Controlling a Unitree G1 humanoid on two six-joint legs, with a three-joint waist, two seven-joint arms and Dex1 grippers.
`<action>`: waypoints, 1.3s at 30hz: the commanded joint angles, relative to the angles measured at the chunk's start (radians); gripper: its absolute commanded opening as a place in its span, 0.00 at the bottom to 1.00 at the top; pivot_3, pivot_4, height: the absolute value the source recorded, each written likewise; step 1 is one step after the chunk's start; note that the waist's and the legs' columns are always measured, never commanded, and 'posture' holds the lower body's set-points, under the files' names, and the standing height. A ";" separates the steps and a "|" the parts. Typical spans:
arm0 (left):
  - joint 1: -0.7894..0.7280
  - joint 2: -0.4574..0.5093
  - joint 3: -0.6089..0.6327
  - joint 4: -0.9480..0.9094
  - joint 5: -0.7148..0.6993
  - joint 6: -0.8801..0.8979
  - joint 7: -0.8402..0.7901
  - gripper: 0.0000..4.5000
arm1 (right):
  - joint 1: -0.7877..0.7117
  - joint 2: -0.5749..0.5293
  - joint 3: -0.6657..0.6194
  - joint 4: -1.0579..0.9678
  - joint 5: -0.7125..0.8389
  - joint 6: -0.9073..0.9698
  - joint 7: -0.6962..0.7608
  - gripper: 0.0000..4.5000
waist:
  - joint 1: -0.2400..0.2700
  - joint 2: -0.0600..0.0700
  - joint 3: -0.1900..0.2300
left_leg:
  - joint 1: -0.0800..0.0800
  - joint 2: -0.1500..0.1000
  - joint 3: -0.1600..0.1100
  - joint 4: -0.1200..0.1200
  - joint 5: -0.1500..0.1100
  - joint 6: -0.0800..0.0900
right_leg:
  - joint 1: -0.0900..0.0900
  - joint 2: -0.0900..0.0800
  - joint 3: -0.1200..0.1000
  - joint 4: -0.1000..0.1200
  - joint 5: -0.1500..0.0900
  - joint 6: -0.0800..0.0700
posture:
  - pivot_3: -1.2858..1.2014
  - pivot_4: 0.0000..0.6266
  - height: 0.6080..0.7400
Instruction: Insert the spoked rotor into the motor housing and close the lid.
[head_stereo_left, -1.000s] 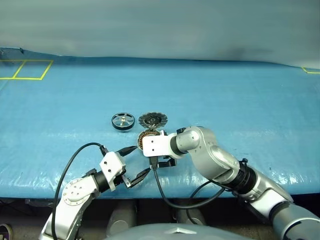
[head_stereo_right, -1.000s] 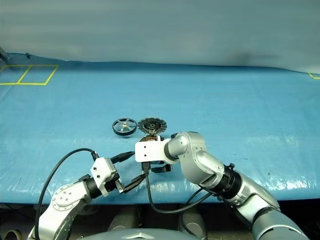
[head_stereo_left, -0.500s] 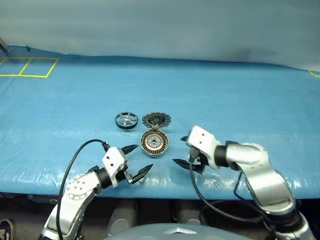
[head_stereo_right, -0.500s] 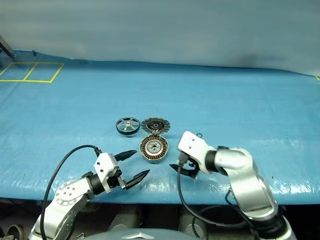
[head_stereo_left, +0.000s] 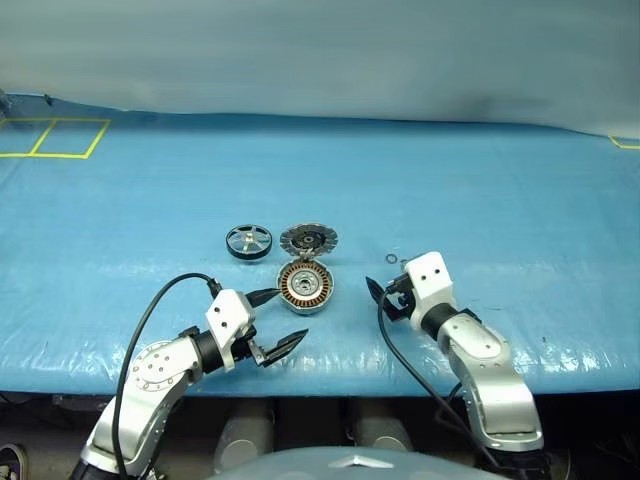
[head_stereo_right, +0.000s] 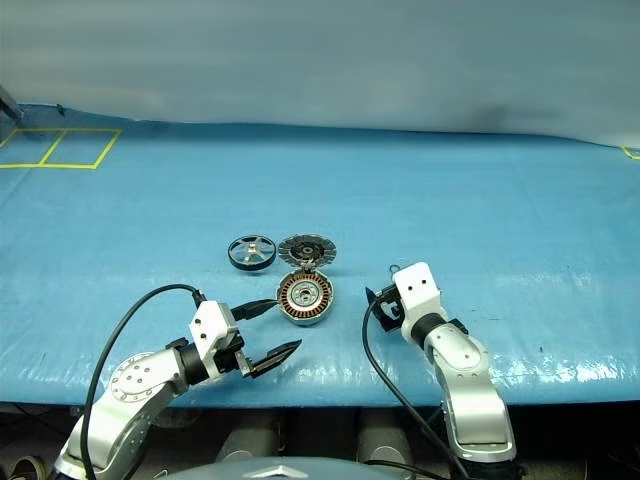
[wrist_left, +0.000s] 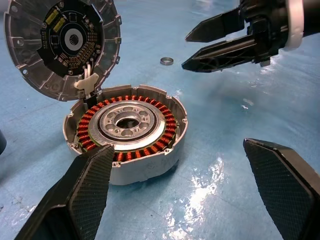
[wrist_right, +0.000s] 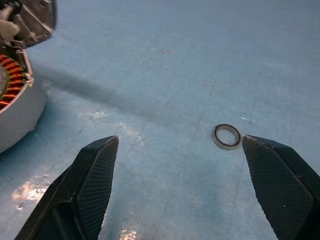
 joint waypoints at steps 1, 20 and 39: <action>0.002 -0.001 0.003 -0.053 -0.001 -0.019 0.008 1.00 | -0.061 0.045 -0.044 0.074 0.019 -0.110 -0.108 0.92 | -0.001 0.000 0.000 | 0.000 0.000 0.000 0.000 0.000 0.000 | 0.000 0.000 0.000 0.000 0.000 0.000 | 0.52 0.24 1.00; 0.020 -0.008 -0.009 -0.074 -0.010 -0.006 0.034 1.00 | -0.156 0.117 -0.097 0.334 0.102 -0.151 -0.274 0.92 | -0.007 0.001 0.000 | 0.001 0.000 0.000 0.000 0.000 0.001 | 0.002 0.001 0.001 0.000 0.000 0.000 | 0.52 0.24 1.00; 0.014 -0.017 -0.021 -0.056 -0.004 -0.014 0.032 1.00 | -0.138 0.074 0.002 0.234 0.096 -0.055 -0.259 0.15 | -0.009 0.001 0.000 | 0.002 0.000 0.000 0.000 0.000 0.001 | 0.002 0.001 0.001 0.000 0.000 0.000 | 0.52 0.24 1.00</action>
